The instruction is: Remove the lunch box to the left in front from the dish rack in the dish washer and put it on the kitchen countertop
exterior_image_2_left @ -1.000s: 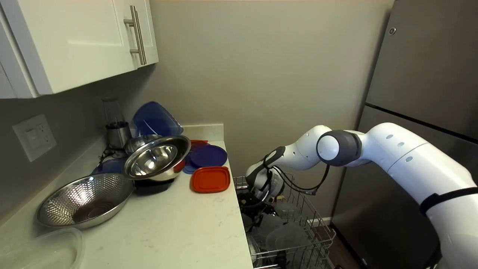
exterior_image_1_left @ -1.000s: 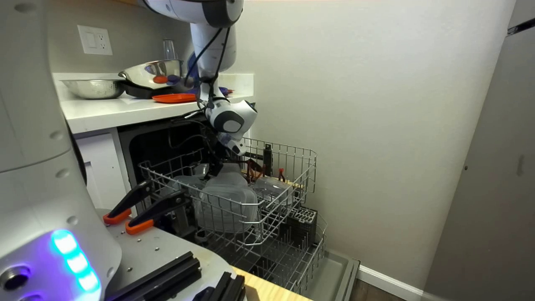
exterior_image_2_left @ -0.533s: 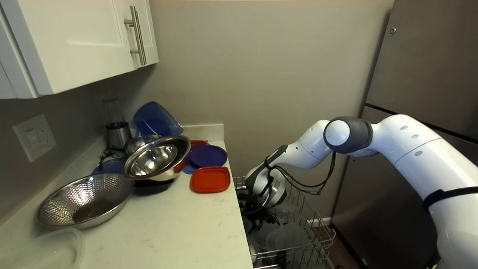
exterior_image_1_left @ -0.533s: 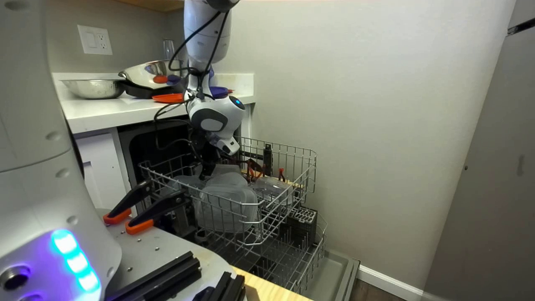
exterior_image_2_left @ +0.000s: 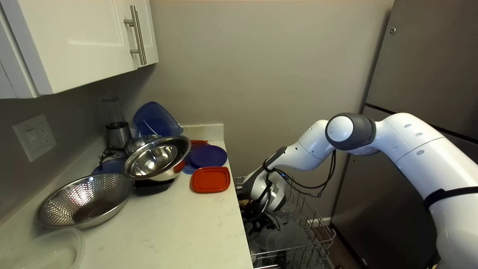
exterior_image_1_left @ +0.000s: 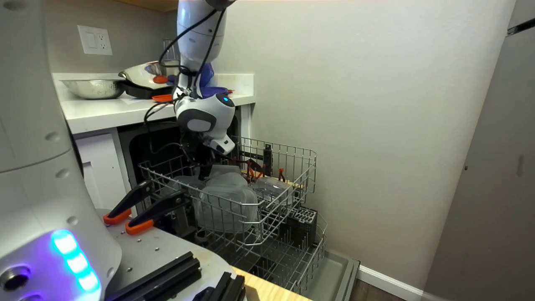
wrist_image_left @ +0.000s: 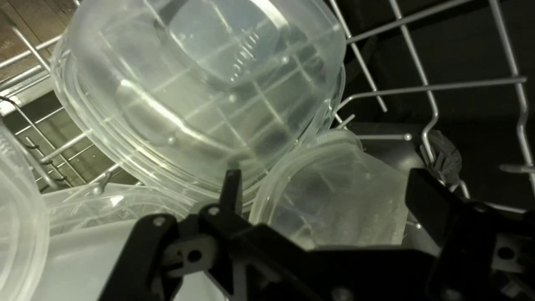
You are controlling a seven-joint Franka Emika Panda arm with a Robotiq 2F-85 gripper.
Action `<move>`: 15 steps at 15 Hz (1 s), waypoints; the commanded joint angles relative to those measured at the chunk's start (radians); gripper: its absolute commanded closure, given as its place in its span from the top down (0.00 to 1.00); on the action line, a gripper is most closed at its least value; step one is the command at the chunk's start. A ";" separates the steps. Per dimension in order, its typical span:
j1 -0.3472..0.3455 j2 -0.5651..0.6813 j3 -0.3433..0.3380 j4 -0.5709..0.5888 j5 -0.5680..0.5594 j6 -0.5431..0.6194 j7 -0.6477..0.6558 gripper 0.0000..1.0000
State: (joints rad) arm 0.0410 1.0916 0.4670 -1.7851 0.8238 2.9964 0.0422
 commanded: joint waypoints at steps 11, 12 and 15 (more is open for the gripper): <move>0.068 0.034 0.004 -0.007 0.013 0.338 0.014 1.00; 0.069 0.037 0.004 -0.004 0.013 0.345 0.016 1.00; 0.026 0.060 0.054 0.006 0.000 0.390 0.000 1.00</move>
State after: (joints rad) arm 0.1020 1.1220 0.4657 -1.7854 0.8255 3.3115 0.0491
